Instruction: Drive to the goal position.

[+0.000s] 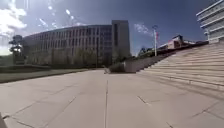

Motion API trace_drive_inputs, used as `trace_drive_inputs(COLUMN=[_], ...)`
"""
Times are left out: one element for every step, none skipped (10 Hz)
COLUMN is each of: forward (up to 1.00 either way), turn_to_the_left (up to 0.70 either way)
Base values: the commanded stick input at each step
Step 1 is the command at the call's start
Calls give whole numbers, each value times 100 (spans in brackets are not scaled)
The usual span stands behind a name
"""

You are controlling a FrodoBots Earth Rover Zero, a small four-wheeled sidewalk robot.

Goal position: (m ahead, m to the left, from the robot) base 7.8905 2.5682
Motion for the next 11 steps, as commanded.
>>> trace_drive_inputs(forward=[70,70,70,70,70,70,70,70,70,70,70], turn_to_the_left=[0,0,0,0,0,0,0,0,0,0,0])
